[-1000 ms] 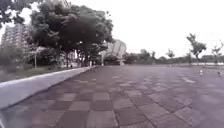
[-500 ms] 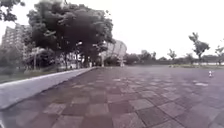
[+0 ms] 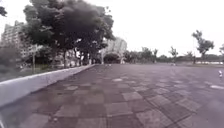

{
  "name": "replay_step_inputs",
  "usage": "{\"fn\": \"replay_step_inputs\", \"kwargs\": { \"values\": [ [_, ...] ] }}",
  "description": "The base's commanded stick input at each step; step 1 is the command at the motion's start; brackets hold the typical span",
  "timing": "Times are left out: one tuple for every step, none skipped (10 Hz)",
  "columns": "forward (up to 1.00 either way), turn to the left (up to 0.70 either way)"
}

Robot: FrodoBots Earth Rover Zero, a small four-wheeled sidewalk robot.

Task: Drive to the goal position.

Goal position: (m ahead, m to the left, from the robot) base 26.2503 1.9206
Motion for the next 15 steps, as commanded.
{"fn": "replay_step_inputs", "kwargs": {
  "values": [
    [1.0, 0.0],
    [1.0, 0.0],
    [1.0, 0.0],
    [1.0, 0.0],
    [1.0, 0.0],
    [1.0, 0.0],
    [1.0, 0.0],
    [1.0, 0.0],
    [1.0, 0.0],
    [1.0, 0.0],
    [1.0, 0.0],
    [1.0, 0.0],
    [1.0, 0.0],
    [1.0, 0.0],
    [1.0, 0.0]
  ]
}}
